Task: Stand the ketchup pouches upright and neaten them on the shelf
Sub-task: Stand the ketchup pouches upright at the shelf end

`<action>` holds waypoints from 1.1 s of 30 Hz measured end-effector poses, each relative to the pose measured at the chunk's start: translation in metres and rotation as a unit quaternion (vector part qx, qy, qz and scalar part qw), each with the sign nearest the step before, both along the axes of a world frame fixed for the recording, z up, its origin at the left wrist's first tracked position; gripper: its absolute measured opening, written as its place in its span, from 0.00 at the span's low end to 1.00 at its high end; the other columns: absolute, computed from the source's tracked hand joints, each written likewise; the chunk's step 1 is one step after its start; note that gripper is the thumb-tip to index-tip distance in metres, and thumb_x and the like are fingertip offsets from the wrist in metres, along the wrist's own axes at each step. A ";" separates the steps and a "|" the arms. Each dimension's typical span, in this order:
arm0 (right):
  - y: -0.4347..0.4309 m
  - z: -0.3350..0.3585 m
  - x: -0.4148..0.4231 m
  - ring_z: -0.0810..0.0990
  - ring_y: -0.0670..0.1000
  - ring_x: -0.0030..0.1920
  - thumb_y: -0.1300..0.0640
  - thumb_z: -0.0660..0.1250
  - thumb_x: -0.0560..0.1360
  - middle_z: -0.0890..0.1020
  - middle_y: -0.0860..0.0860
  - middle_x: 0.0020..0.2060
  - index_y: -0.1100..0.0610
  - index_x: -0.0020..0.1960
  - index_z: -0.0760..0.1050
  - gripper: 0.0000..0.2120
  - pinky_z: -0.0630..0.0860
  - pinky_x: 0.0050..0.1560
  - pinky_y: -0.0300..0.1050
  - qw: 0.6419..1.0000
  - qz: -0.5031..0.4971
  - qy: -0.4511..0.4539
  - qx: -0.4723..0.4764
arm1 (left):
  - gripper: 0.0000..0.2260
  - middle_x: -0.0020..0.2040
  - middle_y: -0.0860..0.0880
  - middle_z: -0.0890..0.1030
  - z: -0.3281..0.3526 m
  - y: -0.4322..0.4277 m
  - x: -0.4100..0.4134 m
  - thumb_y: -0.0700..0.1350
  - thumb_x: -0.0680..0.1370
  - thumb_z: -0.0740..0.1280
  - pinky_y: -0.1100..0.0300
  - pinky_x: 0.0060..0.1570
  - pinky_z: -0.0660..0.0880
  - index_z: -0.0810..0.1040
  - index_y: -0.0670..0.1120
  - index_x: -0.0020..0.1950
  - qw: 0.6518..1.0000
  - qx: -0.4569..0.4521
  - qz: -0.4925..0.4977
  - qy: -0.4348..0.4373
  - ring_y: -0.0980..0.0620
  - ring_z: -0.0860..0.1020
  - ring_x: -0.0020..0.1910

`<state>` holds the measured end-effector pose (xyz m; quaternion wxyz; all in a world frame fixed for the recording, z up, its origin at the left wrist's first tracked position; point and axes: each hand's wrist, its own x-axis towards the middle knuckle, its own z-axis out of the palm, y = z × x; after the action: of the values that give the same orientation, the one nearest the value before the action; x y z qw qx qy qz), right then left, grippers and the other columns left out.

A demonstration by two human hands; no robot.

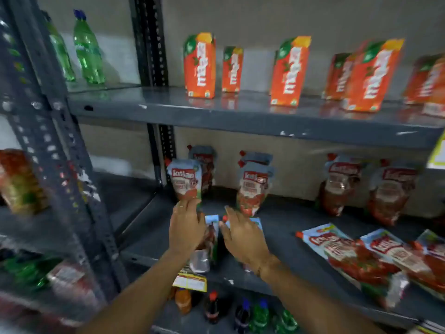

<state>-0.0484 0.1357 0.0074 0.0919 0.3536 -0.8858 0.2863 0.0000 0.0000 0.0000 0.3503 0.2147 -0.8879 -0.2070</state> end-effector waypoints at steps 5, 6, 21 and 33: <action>-0.058 -0.017 -0.016 0.79 0.61 0.56 0.50 0.62 0.74 0.79 0.61 0.58 0.62 0.60 0.72 0.21 0.78 0.56 0.54 0.929 -0.025 -0.350 0.119 | 0.19 0.63 0.41 0.78 -0.016 -0.043 -0.007 0.46 0.74 0.70 0.52 0.64 0.73 0.75 0.43 0.63 0.870 0.409 0.056 -0.269 0.44 0.76 0.63; -0.069 -0.018 -0.018 0.79 0.59 0.54 0.51 0.63 0.73 0.80 0.60 0.56 0.62 0.60 0.73 0.20 0.78 0.56 0.51 0.918 -0.038 -0.375 0.124 | 0.14 0.55 0.42 0.83 -0.021 -0.052 -0.006 0.43 0.73 0.71 0.53 0.57 0.77 0.78 0.43 0.58 0.818 0.518 0.020 -0.251 0.46 0.81 0.55; -0.111 -0.046 -0.032 0.79 0.54 0.57 0.55 0.71 0.70 0.80 0.55 0.56 0.55 0.52 0.66 0.17 0.77 0.57 0.52 0.942 0.000 -0.295 -0.159 | 0.14 0.42 0.45 0.80 -0.031 -0.129 -0.006 0.47 0.69 0.73 0.44 0.51 0.78 0.74 0.39 0.46 0.936 0.297 -0.058 -0.182 0.44 0.79 0.45; -0.033 -0.019 -0.068 0.50 0.65 0.73 0.49 0.61 0.73 0.59 0.58 0.73 0.58 0.72 0.52 0.33 0.51 0.71 0.65 0.905 -0.274 -0.274 0.177 | 0.09 0.57 0.36 0.78 -0.026 -0.023 -0.040 0.44 0.79 0.64 0.52 0.57 0.75 0.73 0.39 0.55 0.664 0.642 -0.162 -0.347 0.40 0.78 0.58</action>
<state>-0.1164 0.1029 -0.0112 -0.1438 0.0148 -0.9740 0.1744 -0.0403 -0.0227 -0.0263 -0.2471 0.2958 -0.6127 -0.6900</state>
